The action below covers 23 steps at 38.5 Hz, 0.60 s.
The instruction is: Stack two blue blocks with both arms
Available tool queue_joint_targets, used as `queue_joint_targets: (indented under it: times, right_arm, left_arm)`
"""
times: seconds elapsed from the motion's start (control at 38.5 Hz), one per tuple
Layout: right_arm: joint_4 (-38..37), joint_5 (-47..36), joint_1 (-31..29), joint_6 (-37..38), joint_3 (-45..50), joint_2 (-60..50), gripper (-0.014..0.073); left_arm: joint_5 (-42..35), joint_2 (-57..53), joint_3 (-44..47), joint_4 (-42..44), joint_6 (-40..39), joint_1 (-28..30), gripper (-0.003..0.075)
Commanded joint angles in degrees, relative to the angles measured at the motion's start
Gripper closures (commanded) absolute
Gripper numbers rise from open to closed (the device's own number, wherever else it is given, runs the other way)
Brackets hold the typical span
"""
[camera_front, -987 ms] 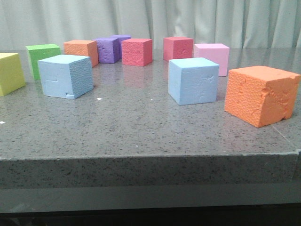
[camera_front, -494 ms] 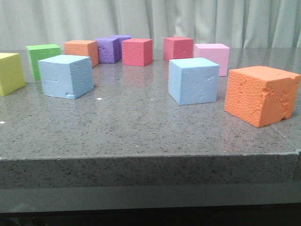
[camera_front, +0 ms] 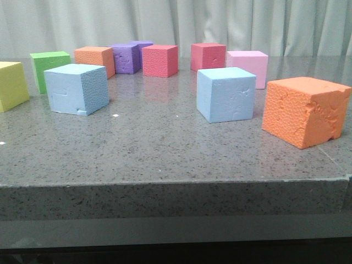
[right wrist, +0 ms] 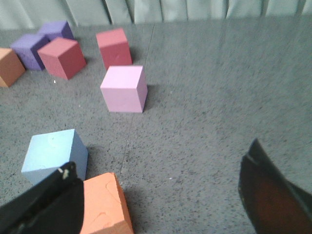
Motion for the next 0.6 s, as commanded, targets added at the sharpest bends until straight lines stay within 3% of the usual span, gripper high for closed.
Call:
queue_joint_targets:
  times: [0.0, 0.21, 0.36, 0.49, 0.57]
  right_arm:
    - [2.77, -1.75, 1.37, -0.75, -5.26, 6.72, -0.0052]
    - [8.07, 0.75, 13.01, -0.70, -14.93, 21.20, -0.0052]
    - [7.58, 6.21, 19.52, 0.02, -24.18, 32.13, -0.0052]
    - [2.48, 10.62, 22.78, 4.75, -31.76, 38.52, -0.0051]
    - [-4.84, 12.90, 24.55, 10.80, -35.41, 41.75, -0.0051]
  left_arm:
    - [-4.82, 0.54, -1.76, -0.12, -0.66, 0.01, 0.0051]
    - [-5.02, 0.54, -1.76, -0.12, -0.66, 0.01, 0.0051]
    - [-5.02, 0.54, -1.76, -0.12, -0.66, 0.01, 0.0051]
    - [-5.02, 0.54, -1.76, -0.12, -0.66, 0.01, 0.0051]
    - [-5.02, 0.54, -1.76, -0.12, -0.66, 0.01, 0.0051]
